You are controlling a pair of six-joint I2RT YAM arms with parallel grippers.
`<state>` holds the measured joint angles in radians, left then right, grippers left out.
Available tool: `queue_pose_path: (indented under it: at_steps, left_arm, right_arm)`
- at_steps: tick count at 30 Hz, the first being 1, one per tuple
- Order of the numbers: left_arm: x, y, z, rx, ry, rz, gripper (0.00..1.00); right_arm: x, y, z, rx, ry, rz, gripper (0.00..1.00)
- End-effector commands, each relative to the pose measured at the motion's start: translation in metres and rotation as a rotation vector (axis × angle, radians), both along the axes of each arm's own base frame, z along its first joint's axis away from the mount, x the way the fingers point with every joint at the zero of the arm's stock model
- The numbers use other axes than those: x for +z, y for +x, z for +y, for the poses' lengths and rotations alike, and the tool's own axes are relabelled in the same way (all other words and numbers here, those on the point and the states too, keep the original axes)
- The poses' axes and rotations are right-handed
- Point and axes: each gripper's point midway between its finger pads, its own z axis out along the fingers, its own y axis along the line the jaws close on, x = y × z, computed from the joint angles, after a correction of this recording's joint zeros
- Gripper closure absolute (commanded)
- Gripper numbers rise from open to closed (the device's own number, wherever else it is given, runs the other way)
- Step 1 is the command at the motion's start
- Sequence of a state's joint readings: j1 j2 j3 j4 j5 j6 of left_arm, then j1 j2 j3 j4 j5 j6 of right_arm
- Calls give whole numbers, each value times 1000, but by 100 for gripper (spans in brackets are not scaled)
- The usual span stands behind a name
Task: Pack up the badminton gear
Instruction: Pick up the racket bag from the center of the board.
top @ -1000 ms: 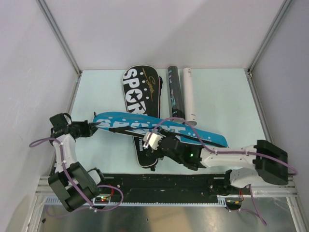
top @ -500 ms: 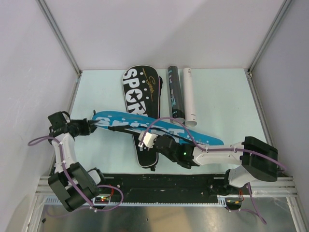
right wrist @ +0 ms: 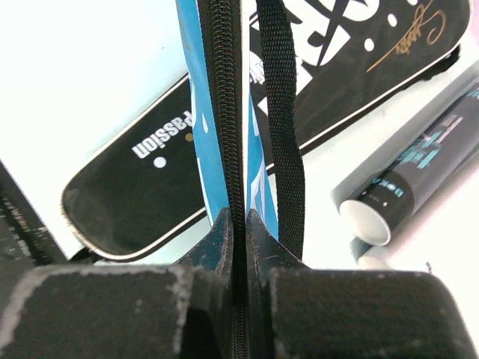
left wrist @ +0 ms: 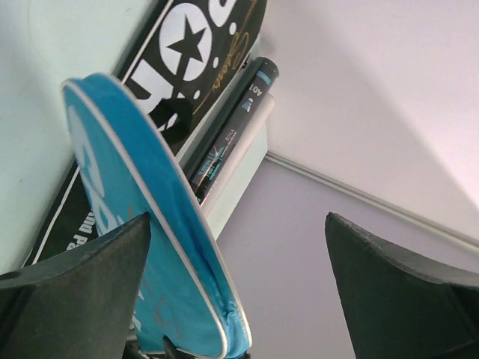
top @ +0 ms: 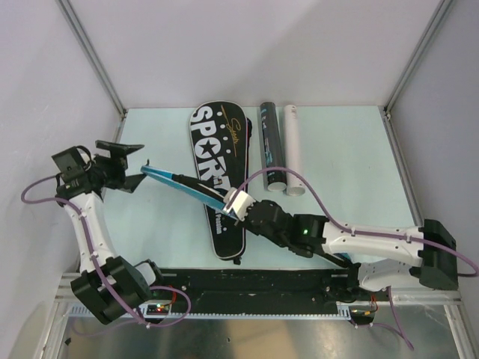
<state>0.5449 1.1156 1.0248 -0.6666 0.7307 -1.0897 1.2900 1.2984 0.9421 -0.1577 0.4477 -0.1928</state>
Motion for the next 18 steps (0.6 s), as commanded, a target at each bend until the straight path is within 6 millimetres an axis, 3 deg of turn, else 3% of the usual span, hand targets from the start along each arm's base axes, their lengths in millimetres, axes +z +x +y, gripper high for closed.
queue_pose_path:
  at_steps: [1, 6, 10, 16, 18]
  left_arm:
    - [39, -1, -9, -109, 114, -149, 1]
    - [76, -2, -19, -190, 242, -276, 0]
    - [100, -8, -25, -226, 372, -369, 0]
    - [115, -13, -22, -204, 488, -423, 0]
    - [132, -14, -27, -231, 513, -472, 0]
  right_arm:
    - [54, -10, 4, -43, 208, 116, 100]
    - [70, -2, 3, -84, 297, 262, 100]
    - [101, 7, 4, -98, 406, 308, 100]
    - [143, 42, 3, -167, 612, 445, 100]
    - [157, 54, 8, -163, 669, 453, 100]
